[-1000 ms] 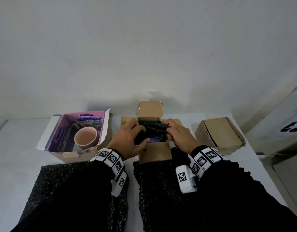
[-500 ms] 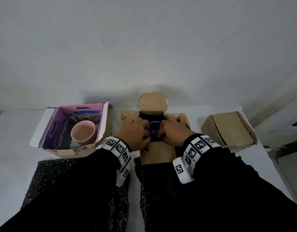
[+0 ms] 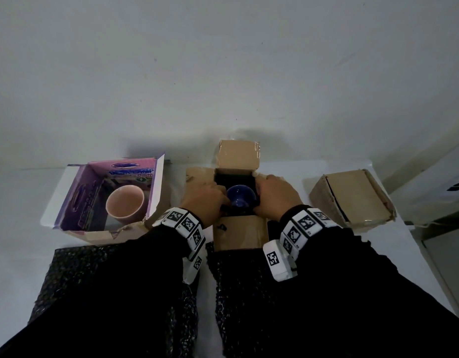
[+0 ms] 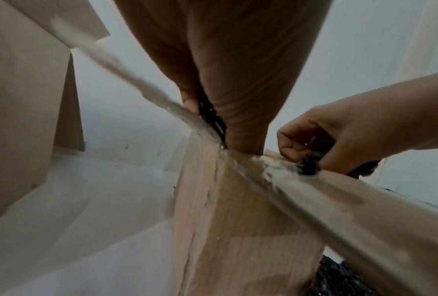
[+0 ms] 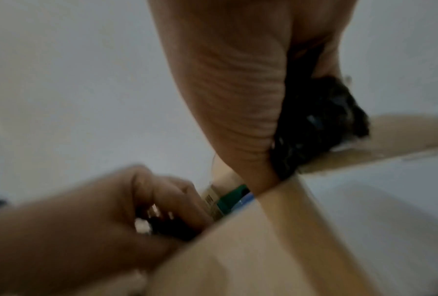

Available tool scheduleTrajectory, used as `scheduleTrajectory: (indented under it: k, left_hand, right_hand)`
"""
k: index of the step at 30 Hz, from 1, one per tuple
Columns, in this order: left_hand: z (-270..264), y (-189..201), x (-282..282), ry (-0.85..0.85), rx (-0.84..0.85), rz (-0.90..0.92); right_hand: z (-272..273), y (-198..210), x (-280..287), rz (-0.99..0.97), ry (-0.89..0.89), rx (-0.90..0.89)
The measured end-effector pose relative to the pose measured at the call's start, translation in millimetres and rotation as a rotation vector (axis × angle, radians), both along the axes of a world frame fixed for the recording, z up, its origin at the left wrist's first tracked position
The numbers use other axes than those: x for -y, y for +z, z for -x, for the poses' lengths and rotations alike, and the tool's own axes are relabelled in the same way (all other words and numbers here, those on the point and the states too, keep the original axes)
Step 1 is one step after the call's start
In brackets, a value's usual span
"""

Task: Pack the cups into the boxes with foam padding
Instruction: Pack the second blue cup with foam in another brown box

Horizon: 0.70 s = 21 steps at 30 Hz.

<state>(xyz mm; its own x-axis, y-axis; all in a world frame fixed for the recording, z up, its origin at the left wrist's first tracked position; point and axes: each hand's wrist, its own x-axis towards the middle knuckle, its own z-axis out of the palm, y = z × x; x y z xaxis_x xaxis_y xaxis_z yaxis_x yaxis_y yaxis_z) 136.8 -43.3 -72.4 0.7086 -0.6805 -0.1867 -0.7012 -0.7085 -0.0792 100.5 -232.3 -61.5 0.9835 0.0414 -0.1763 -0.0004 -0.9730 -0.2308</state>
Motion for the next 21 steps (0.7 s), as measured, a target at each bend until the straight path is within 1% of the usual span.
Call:
scheduleTrajectory:
  k: [2, 3, 4, 5, 7, 9, 11, 13, 16, 19, 20, 21]
  left_hand:
    - [-2.4, -0.4, -2.1, -0.01, -0.034, 0.042]
    - [-2.0, 0.1, -3.3, -0.016, -0.051, 0.082]
    - [-1.0, 0.0, -4.5, -0.033, -0.068, 0.126]
    - [0.7, -0.5, -6.3, -0.058, -0.092, 0.171]
    - [7.7, -2.0, -9.7, -0.099, -0.143, 0.243]
    - [15.7, -3.2, -11.5, -0.148, -0.14, 0.241]
    - [24.1, -3.8, -12.3, -0.179, -0.117, 0.187]
    - [30.8, -6.8, -13.4, -0.175, -0.048, 0.152]
    - [35.6, -7.8, -15.0, -0.052, 0.004, 0.199]
    - [33.4, -5.9, -13.8, 0.048, -0.038, 0.181]
    - [31.5, -2.3, -12.6, 0.081, -0.049, 0.185]
    - [29.4, 1.8, -11.2, 0.115, -0.051, 0.189]
  right_hand:
    - [2.3, 8.2, 7.2, -0.228, -0.032, -0.12]
    - [4.2, 11.0, 9.8, -0.307, -0.022, -0.141]
    - [6.2, 12.6, 11.2, -0.35, -0.003, -0.113]
    - [7.9, 12.0, 11.3, -0.351, 0.012, -0.045]
    - [12.0, 7.9, 9.0, -0.291, 0.034, 0.091]
    - [15.3, 2.8, 4.2, -0.203, 0.092, 0.112]
    - [18.1, -1.5, 1.9, -0.026, 0.229, 0.111]
    - [22.2, -4.5, 5.2, 0.077, 0.32, 0.116]
    - [25.2, -6.7, 10.7, 0.042, 0.355, 0.077]
    - [19.7, -1.1, 11.9, -0.048, 0.322, -0.025]
    - [17.5, 0.4, 11.6, -0.077, 0.293, -0.031]
    - [15.8, 0.8, 11.6, -0.083, 0.276, 0.01]
